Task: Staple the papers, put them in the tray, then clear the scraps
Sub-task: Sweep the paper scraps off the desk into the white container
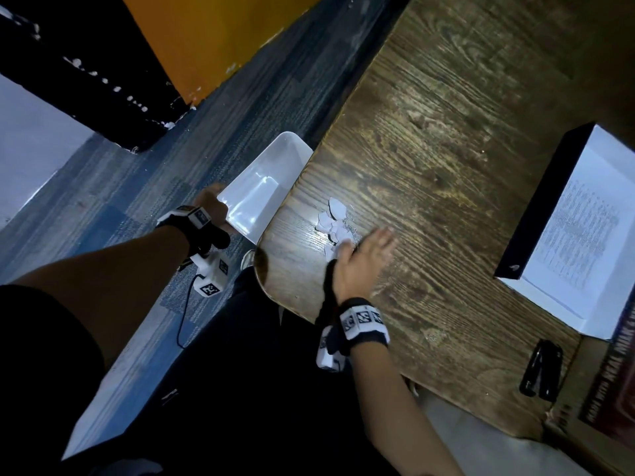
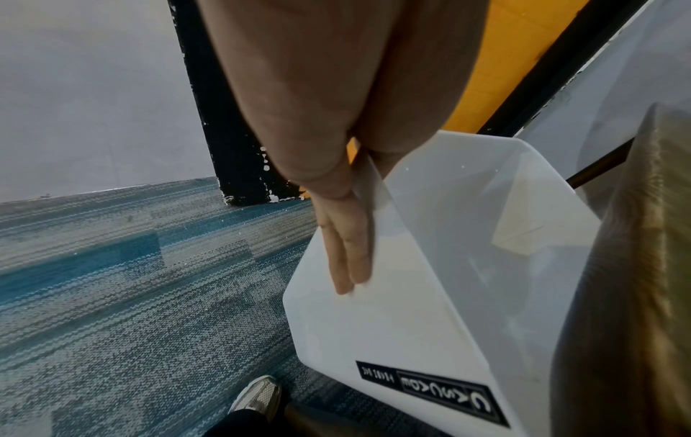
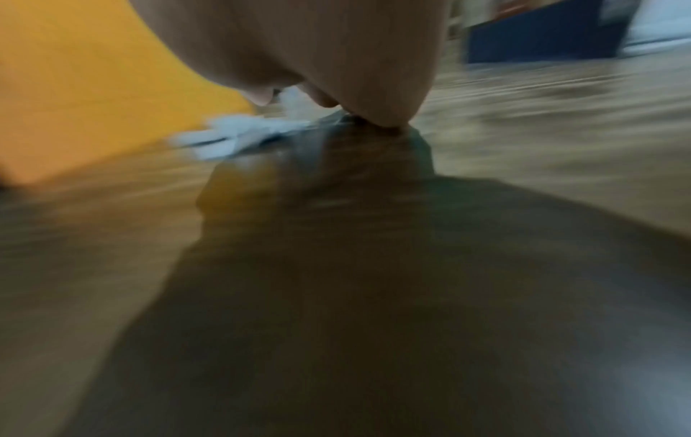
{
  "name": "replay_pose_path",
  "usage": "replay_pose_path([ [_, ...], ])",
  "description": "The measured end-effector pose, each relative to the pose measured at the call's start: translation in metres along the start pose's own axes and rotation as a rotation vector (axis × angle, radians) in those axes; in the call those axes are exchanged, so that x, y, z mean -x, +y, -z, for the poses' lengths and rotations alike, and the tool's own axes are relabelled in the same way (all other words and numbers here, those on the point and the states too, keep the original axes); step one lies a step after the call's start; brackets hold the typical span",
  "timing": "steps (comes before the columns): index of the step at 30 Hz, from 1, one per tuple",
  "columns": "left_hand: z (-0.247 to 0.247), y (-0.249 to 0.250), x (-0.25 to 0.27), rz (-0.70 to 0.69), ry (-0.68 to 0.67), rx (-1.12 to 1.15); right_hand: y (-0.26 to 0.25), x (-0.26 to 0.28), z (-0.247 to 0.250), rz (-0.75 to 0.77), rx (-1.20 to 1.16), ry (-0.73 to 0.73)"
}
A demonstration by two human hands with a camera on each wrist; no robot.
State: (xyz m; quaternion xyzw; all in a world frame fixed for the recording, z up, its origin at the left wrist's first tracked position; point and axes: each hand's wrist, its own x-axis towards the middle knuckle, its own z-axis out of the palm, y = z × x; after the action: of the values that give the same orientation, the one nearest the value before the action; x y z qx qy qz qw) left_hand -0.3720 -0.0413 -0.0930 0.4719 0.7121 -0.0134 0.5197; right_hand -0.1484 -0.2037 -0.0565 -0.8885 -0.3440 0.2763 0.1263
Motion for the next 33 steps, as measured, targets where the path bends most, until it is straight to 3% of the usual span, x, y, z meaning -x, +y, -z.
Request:
replay_pose_path([
  [4, 0.000, 0.002, 0.001, -0.004, 0.041, -0.046, -0.040, 0.007, -0.017, 0.166, -0.113, -0.136],
  [9, 0.009, -0.002, -0.009, -0.022, 0.049, -0.157, -0.013, -0.005, 0.033, 0.166, -0.435, -0.090],
  [12, 0.013, -0.007, -0.013, -0.023, 0.031, -0.208, 0.006, 0.004, 0.048, 0.009, -0.790, -0.452],
  [14, 0.012, -0.008, -0.014, -0.014, 0.032, -0.189, 0.010, 0.004, 0.040, -0.118, -0.758, -0.737],
  [17, 0.009, -0.011, -0.015, -0.006, 0.023, -0.161, 0.003, -0.013, 0.026, -0.116, -0.679, -0.843],
  [26, 0.010, -0.015, -0.023, 0.021, 0.020, -0.056, -0.054, -0.065, 0.043, 0.042, -0.863, -0.609],
  [29, 0.009, -0.006, -0.017, 0.017, -0.015, -0.005, -0.045, -0.061, 0.057, 0.095, -1.008, -0.285],
  [31, 0.006, -0.003, -0.013, 0.025, 0.067, -0.008, -0.036, -0.059, 0.056, 0.061, -0.833, -0.001],
  [33, 0.004, -0.005, -0.011, 0.021, 0.112, -0.031, -0.032, -0.058, 0.043, 0.020, -0.465, 0.089],
])
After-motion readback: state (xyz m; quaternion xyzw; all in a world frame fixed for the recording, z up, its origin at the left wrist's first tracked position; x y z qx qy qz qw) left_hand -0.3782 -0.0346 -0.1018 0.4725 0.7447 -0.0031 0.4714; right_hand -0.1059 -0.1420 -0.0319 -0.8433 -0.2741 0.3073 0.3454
